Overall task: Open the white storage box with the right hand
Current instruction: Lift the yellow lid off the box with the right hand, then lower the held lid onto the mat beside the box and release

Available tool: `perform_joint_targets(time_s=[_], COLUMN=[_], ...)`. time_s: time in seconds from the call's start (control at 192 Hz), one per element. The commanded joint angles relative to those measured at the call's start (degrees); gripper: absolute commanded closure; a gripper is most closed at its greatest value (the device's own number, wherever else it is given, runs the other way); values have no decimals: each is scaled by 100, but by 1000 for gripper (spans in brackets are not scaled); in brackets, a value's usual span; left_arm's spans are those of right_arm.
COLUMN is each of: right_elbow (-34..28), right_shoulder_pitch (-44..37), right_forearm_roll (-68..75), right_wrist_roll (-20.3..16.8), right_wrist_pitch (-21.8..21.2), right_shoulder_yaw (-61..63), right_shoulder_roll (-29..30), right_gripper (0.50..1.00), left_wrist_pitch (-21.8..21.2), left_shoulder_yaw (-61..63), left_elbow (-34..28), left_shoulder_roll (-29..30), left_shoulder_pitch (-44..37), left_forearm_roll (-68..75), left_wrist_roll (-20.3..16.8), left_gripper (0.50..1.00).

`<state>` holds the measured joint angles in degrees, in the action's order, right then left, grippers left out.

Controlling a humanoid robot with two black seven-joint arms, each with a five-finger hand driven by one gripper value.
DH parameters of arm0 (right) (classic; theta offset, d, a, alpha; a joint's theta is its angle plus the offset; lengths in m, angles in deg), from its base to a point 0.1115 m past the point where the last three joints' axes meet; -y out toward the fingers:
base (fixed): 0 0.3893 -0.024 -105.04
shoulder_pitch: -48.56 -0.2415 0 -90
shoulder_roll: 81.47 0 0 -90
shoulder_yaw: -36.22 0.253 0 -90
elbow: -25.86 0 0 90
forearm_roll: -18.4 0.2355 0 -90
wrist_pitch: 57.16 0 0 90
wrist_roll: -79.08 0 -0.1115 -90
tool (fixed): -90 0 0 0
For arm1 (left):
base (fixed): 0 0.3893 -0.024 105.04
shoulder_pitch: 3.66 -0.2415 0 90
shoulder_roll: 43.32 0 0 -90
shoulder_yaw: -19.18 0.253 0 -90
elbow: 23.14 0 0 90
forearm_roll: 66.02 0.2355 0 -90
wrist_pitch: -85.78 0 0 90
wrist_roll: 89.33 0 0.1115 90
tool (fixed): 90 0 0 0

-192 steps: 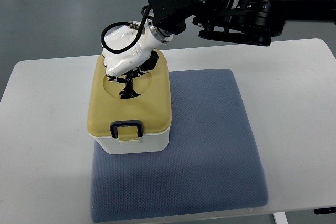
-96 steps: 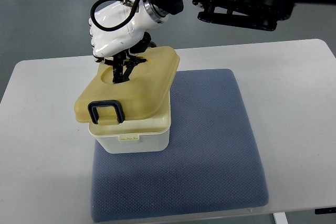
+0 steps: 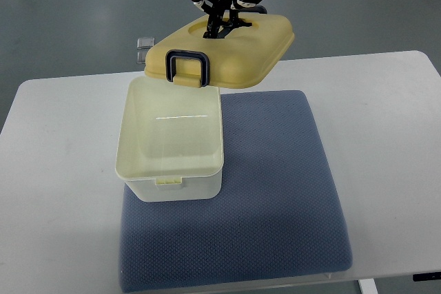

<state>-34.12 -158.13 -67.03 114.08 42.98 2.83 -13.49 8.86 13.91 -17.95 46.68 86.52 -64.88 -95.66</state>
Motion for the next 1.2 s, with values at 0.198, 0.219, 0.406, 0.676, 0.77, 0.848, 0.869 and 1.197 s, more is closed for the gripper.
perform_joint_targets(time_s=[0.198,0.219,0.406,0.676,0.77,0.848,0.869,1.197], right_elbow=[-83,-92,-171,-303,-303,-303,-303,-294], right_shoulder_pitch=[551,595,1034,1764,2036,2317,2353,3056], right_forearm_roll=[-456,-465,-588,-825,-948,-1080,-1098,-1344], right_wrist_roll=[0,0,0,0,0,0,0,0], right_wrist_pitch=[15,15,146,542,709,841,850,1289], right_shoulder_yaw=[298,325,448,536,571,702,720,817], right_shoulder_roll=[-1130,-1191,-1657,-1886,-1886,-1851,-1850,-1666], right_gripper=[1000,1000,1000,1000,1000,1000,1000,1000], left_wrist_pitch=[1,1,1,-7,1,1,-7,1], left_shoulder_yaw=[0,0,0,0,0,0,0,0], left_elbow=[0,0,0,0,0,0,0,0], left_shoulder_roll=[0,0,0,0,0,0,0,0], left_shoulder_pitch=[0,0,0,0,0,0,0,0], left_forearm_roll=[0,0,0,0,0,0,0,0], left_wrist_roll=[0,0,0,0,0,0,0,0], left_gripper=[500,500,500,500,500,500,500,500])
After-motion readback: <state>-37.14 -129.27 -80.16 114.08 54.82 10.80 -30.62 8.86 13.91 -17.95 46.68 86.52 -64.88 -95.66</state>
